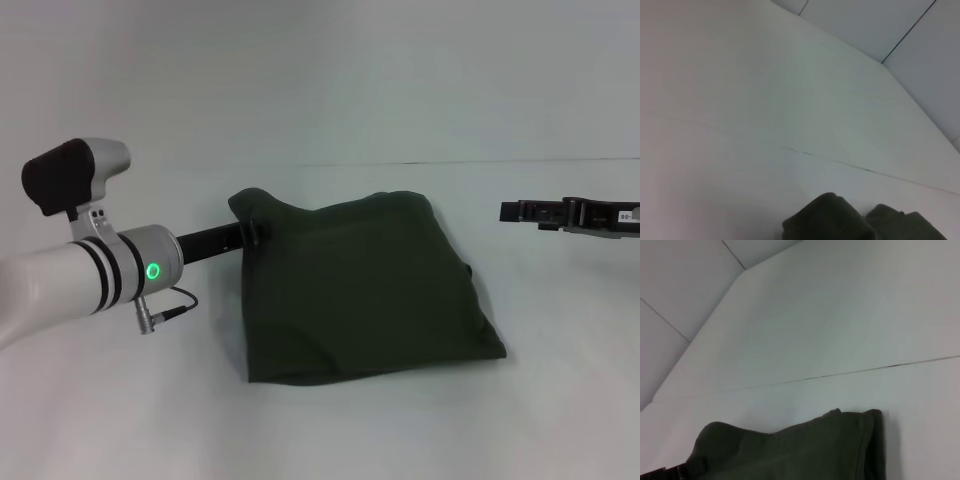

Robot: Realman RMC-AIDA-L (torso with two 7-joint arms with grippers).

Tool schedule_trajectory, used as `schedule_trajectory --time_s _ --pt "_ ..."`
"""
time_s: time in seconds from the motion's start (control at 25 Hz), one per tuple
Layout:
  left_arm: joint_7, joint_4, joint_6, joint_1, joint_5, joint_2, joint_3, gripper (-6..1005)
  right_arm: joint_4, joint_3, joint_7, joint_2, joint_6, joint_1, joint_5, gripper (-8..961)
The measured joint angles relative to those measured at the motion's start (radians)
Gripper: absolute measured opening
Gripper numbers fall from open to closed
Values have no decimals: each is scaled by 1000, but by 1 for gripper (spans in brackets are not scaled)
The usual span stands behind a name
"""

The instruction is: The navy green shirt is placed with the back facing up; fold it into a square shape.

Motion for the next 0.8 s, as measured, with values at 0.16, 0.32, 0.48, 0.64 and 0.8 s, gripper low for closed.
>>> schedule_trajectory --time_s 0.16,0.32,0.48,0.64,0.8 --pt "-1 0 -3 -12 0 7 -4 70 -1 8 -9 6 1 0 3 895" --pt "2 0 -18 -32 0 10 -6 70 -1 12 -17 11 3 0 7 895" --pt "3 0 -28 -57 0 12 -2 69 -1 31 -23 17 9 0 8 895" --pt "4 4 -37 -76 0 12 -1 69 -2 38 -24 19 22 0 9 895" --pt "5 5 -54 -79 0 13 -1 70 -2 38 -24 19 22 2 9 895"
